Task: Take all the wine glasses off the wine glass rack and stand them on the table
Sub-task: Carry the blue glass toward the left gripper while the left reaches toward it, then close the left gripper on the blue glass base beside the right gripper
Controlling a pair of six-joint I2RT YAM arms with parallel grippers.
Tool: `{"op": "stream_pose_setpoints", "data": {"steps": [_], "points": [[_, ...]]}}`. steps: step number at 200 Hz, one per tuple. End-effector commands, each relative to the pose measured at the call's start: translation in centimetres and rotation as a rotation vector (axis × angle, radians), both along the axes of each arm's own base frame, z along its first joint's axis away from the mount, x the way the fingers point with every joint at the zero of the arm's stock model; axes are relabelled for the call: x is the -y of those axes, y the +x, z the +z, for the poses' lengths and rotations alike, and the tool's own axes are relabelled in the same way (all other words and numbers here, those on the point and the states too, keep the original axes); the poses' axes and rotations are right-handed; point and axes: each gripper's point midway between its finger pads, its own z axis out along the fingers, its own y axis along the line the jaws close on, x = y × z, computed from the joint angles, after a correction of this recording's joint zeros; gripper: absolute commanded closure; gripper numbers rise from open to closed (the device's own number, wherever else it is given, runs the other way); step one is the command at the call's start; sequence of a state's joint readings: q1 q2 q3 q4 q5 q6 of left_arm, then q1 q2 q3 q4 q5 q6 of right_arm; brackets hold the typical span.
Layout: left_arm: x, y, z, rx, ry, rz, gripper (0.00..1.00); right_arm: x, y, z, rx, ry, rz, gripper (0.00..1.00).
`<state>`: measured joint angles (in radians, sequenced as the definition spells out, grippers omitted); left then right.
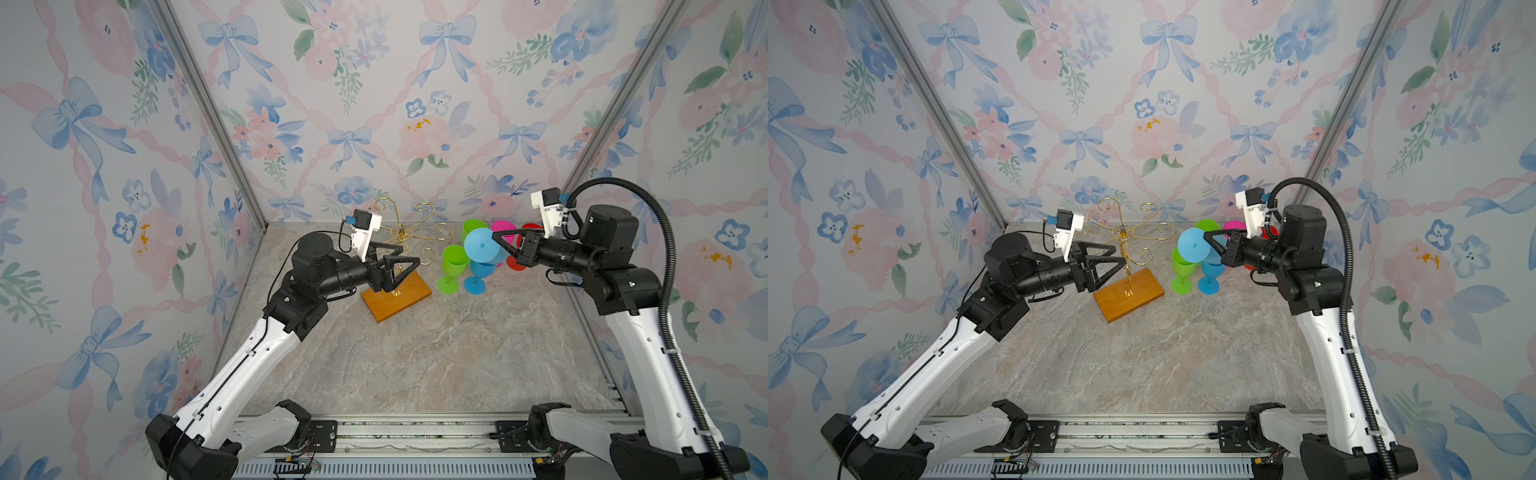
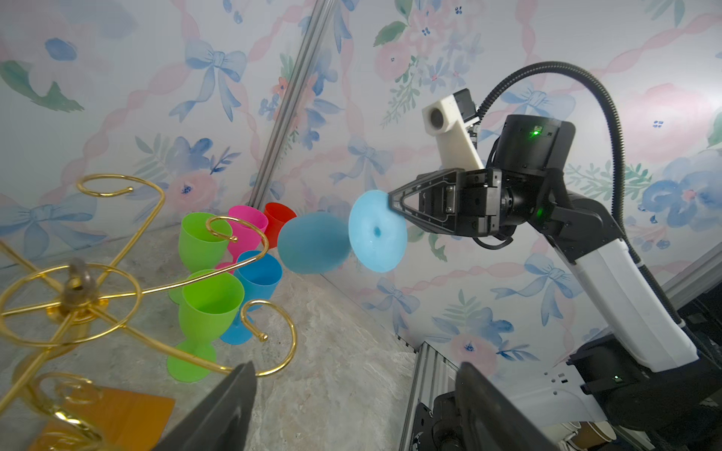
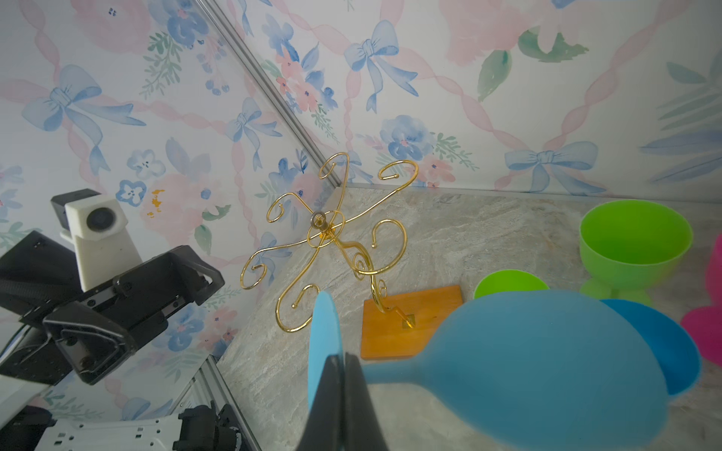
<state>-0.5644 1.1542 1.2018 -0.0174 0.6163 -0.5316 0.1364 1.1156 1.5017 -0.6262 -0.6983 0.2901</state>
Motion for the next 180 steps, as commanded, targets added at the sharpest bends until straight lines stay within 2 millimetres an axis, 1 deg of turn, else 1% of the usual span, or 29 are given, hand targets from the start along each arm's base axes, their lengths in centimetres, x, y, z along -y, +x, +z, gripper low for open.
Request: {"op": "stream_pose_setpoints", "data": {"steps": [1,31,59,75,77,84,94,111,137,180], "points": [[2.1,-0.4,0.5,-0.018,-0.007,-0.034,0.20,-0.1,-2.5,0.1,0.060,-0.053,0.034,1.00],[5.2,-1.5,-0.3,-0.046,0.010,-0.130,0.22,-0.7,-4.2,0.5,0.070,-0.039,0.090,1.00],[6.8,-1.9,-0.3,-0.066,0.001,-0.172,0.23,-1.4,-5.2,0.9,0.080,-0.014,0.140,1.00],[7.7,-2.6,0.3,-0.072,-0.032,-0.227,0.27,-1.7,-5.5,0.9,0.083,-0.010,0.150,1.00],[7.8,-2.7,0.3,-0.074,-0.036,-0.234,0.28,-1.9,-5.8,1.0,0.082,-0.002,0.175,1.00],[8.2,-3.1,0.6,-0.078,-0.048,-0.262,0.29,-2.2,-6.1,1.0,0.083,0.006,0.191,1.00],[8.7,-3.4,0.5,-0.089,-0.054,-0.290,0.31,-2.3,-6.2,0.9,0.078,0.010,0.202,1.00],[9.3,-3.6,0.4,-0.098,-0.056,-0.310,0.34,-2.4,-6.3,0.8,0.075,0.018,0.213,1.00],[10.0,-3.9,0.1,-0.123,-0.066,-0.346,0.41,-2.7,-6.4,0.8,0.073,0.043,0.228,1.00],[10.3,-4.0,0.5,-0.129,-0.089,-0.363,0.49,-2.8,-6.3,0.7,0.076,0.060,0.237,1.00]]}}
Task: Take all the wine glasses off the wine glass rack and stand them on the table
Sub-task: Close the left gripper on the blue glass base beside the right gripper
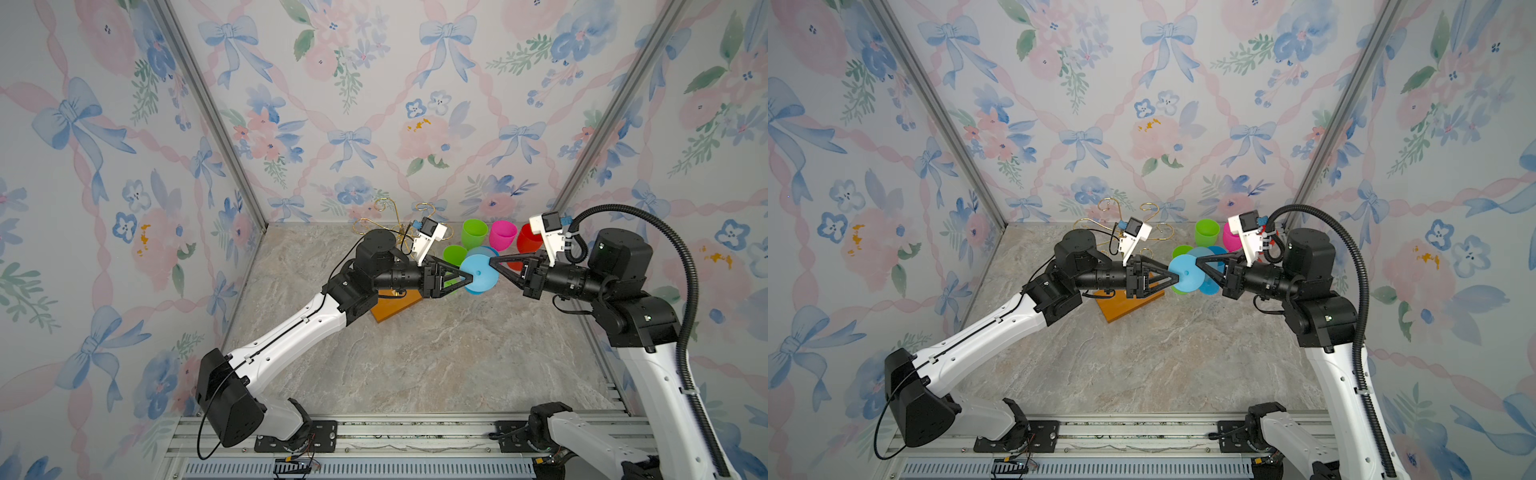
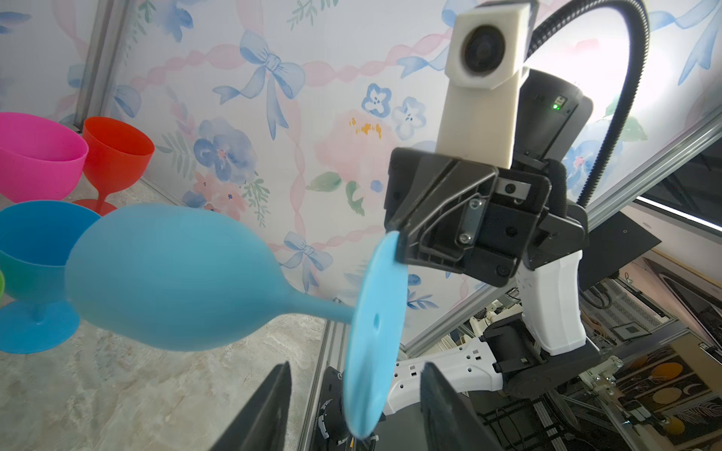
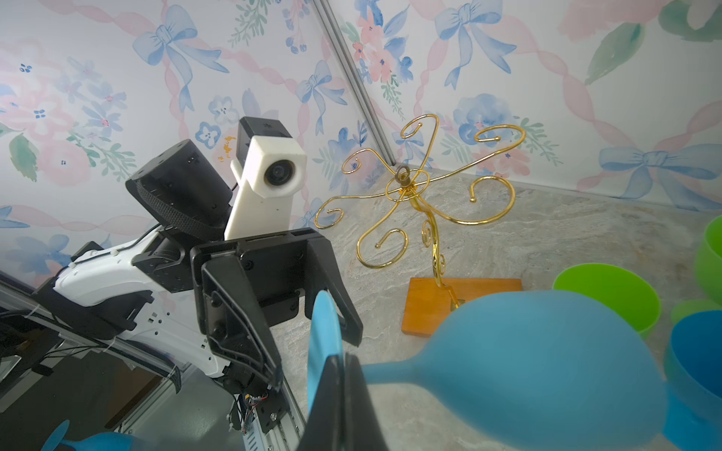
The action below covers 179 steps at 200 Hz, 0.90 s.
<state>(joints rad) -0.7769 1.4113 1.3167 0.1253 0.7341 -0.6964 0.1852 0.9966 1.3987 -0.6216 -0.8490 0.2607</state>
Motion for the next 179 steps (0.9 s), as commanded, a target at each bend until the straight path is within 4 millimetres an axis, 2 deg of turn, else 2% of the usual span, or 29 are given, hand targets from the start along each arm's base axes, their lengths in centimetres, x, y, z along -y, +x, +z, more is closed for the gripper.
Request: {"op": "stream_pose_setpoints", "data": {"steps": [1,40,104,132,179], "points": [[0.2,-0.6,2.1,0.028,-0.057,-0.035,0.50,-0.5,-0.7,0.9,0.037,0.030,0.039,1.00],[0.4,-0.7,2.0,0.005,-0.069,-0.053,0.65,-0.5,-0.5,0.6,0.034,0.033,0.037,1.00],[0.6,-0.8,1.4,-0.018,-0.091,-0.075,0.85,-0.3,-0.4,0.3,0.024,0.023,0.015,1.00],[0.5,-1.0,1.4,-0.019,-0.094,-0.075,0.92,-0.2,-0.6,0.4,0.021,0.023,0.010,0.86],[0.2,-1.5,0.5,-0.003,-0.084,-0.084,1.00,-0.1,-0.9,1.4,0.041,0.035,0.000,0.78]]}}
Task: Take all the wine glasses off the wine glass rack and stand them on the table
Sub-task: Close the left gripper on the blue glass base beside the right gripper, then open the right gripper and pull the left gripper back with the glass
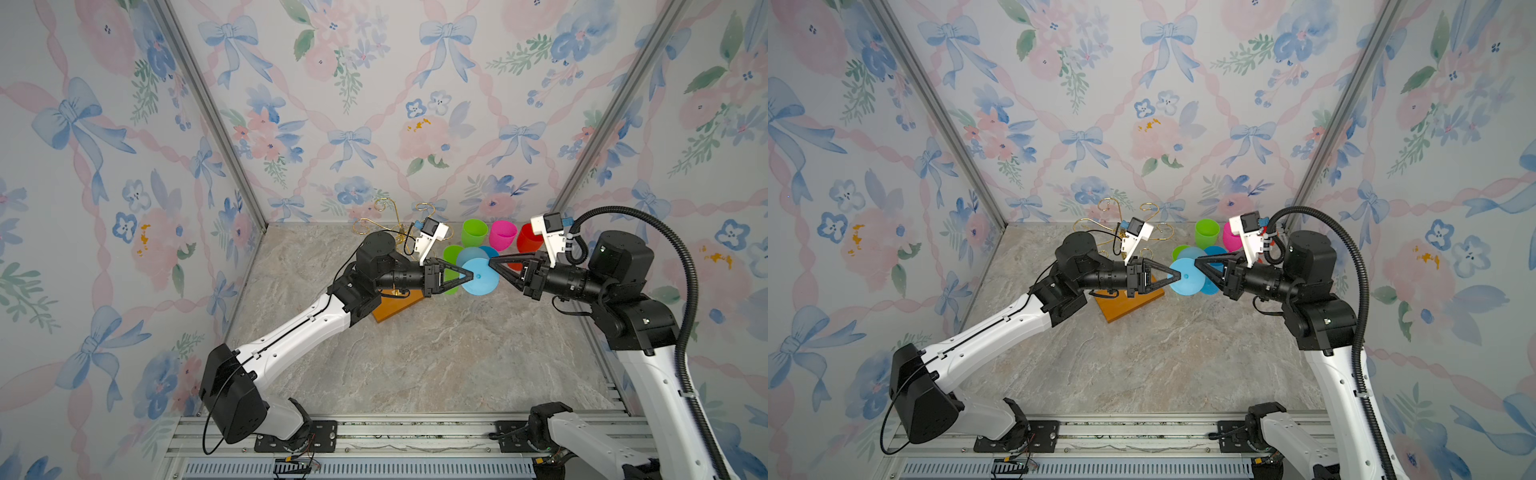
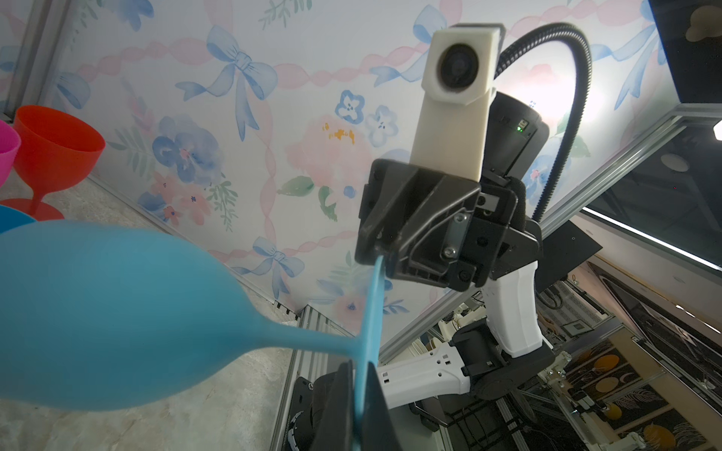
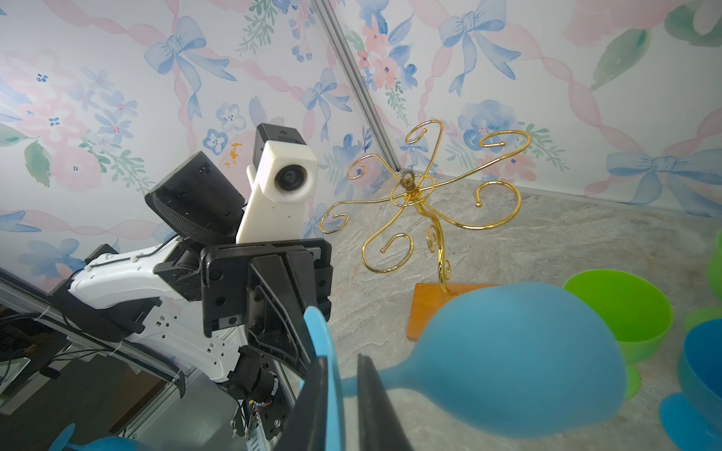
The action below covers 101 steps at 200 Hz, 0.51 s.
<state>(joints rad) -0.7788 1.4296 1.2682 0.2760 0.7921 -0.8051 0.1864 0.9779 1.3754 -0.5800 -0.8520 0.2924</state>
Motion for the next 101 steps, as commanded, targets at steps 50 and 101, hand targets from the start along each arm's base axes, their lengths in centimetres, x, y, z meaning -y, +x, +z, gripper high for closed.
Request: {"op": "stream_pose_setpoints", "data": {"steps": [50,101], "points": [[-0.4,-1.5,-1.6,0.052,0.008,-0.062,1.00,1.8,0.5,1.6,0.019,-0.023,-0.157,0.28],[-0.2,-5.6,-5.1,0.154,0.101,-0.190,1.00,7.2,5.4,-4.8,-0.302,-0.144,-0.456,0.21]]}}
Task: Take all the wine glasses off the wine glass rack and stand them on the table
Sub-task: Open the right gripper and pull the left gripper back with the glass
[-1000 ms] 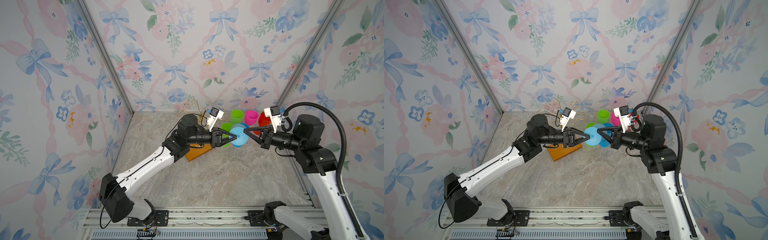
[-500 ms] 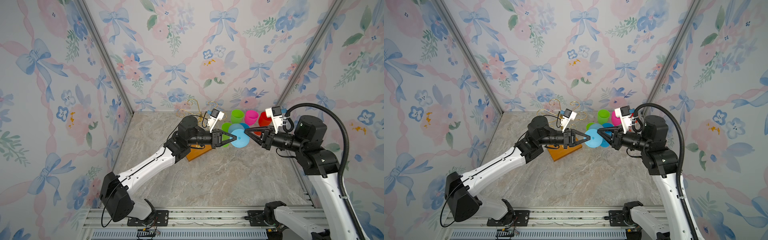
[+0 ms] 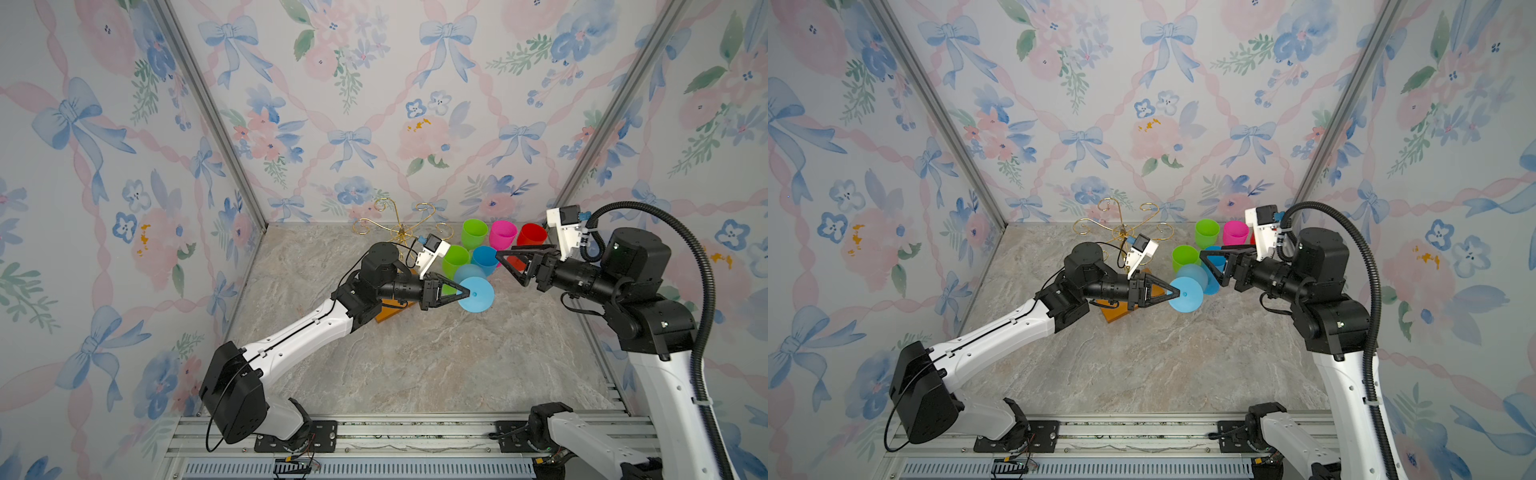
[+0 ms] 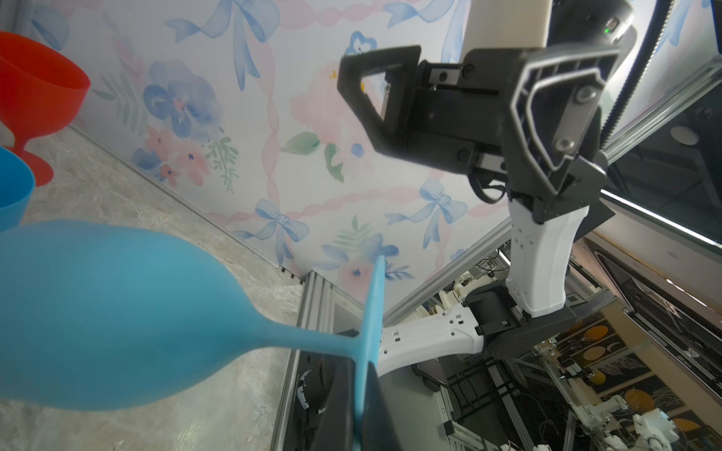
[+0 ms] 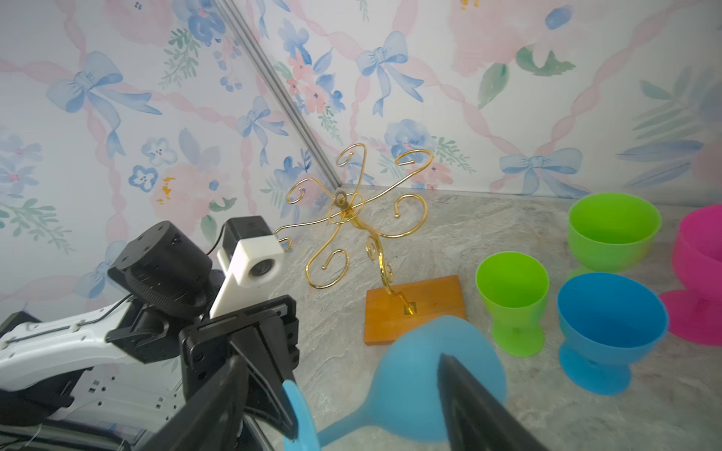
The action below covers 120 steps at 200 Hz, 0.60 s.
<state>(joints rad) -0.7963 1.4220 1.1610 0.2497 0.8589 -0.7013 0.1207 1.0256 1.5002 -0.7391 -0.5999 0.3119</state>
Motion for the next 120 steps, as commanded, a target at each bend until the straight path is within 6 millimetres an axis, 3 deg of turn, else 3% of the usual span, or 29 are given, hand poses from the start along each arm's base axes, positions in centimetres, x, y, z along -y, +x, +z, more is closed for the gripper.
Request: {"op": "stream_pose_setpoints", "data": {"steps": [1,18,37,83,120], "points": [[-0.4,-3.8,-0.3,0.140,0.017,-0.115,1.00,2.8,1.9,-4.7,-0.226,-0.042,-0.156,0.21],[-0.3,-6.0,-1.7,0.258,0.060,-0.145,1.00,3.5,2.5,-6.6,-0.304,-0.071,-0.188,0.21],[-0.8,-7.2,-2.8,0.407,0.104,-0.104,1.00,3.3,2.5,-7.4,-0.341,-0.070,-0.173,0.20],[-3.3,-6.8,-4.7,0.691,0.186,0.065,1.00,1.4,2.3,-8.6,-0.416,-0.014,-0.061,0.18],[-5.1,-6.8,-8.7,1.049,0.359,0.154,1.00,0.3,2.2,-9.5,-0.467,-0.001,-0.015,0.18]]}}
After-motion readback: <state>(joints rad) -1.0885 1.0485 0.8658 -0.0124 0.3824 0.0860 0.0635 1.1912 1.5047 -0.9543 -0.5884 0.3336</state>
